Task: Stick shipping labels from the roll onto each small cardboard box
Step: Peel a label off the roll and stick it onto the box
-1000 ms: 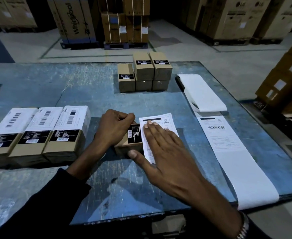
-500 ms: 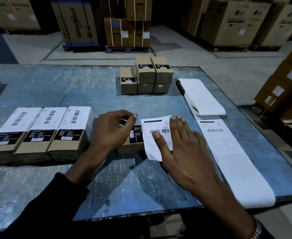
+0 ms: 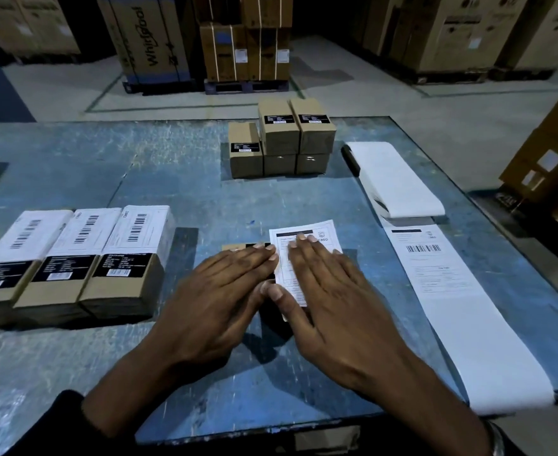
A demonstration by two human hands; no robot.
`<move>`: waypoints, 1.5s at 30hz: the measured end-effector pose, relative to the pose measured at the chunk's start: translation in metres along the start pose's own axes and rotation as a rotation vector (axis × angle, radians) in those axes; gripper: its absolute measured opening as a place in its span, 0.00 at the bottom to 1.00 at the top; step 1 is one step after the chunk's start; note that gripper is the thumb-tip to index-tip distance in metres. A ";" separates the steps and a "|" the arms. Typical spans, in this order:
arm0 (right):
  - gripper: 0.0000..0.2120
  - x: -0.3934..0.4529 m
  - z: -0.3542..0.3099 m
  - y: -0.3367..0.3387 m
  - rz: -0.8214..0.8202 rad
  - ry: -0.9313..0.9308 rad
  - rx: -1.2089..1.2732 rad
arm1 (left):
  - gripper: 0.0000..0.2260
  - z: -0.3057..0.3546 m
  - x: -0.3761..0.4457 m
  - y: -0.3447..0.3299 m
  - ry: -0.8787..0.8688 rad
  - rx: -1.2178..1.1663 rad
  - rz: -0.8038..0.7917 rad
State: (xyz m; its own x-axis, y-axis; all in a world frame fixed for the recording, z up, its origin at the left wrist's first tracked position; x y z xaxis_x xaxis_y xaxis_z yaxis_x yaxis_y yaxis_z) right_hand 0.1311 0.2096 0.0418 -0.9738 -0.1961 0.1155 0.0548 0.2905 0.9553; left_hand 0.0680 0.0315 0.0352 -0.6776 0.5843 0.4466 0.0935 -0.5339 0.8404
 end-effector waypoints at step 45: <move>0.18 0.067 0.046 0.111 0.136 -0.142 1.046 | 0.32 0.009 0.058 0.057 -0.215 0.136 0.493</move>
State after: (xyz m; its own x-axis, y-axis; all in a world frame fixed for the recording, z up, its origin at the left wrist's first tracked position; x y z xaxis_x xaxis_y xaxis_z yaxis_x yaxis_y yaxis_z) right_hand 0.0615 0.2715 0.1435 -0.9943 -0.0102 0.1062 0.0134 0.9755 0.2197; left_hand 0.0408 0.0406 0.1118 -0.3666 0.4047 0.8377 0.4650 -0.7002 0.5418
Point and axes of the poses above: each hand's wrist, its own x-axis towards the middle knuckle, its own y-axis out of the back of the hand, z = x × y, the point moved 4 cm from there along x, towards the middle knuckle, and after that the axes turned 7 degrees about y, right-handed, at the moved point
